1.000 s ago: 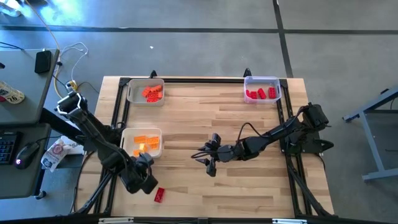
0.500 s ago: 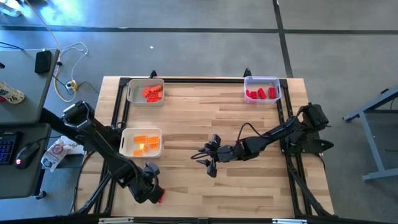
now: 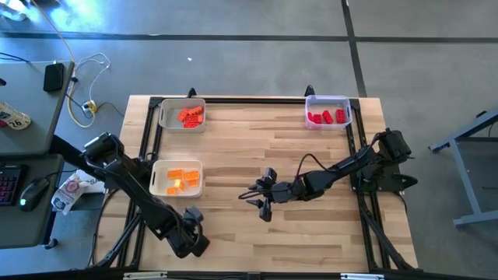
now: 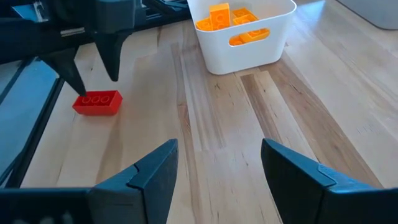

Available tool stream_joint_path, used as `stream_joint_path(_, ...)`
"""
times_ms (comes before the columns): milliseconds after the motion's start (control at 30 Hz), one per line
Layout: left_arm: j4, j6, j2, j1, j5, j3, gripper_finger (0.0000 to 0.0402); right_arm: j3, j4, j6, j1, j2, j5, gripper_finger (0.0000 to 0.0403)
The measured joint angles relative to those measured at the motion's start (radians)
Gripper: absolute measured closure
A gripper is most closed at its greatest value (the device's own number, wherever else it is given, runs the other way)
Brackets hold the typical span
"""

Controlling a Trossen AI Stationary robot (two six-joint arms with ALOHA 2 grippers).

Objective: Sort & place blocks by color
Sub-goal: Put the red game piece into the transparent bin

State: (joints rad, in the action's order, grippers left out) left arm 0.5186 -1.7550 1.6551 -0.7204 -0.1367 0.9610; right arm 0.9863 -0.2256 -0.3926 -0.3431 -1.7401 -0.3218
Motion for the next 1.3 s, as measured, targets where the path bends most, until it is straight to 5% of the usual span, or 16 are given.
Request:
stream_joint_path(933, -0.024, 0.008, 0.133, 0.008, 0.002, 0.005, 0.0162, 0.000, 0.004, -0.019, -0.003, 0.000, 0.000, 0.0186)
stream_joint_path(1300, 0.000, 0.116, 0.135, 0.008, -0.014, 0.003, 0.0242, 0.000, 0.004, -0.019, -0.025, 0.000, -0.011, 0.0186)
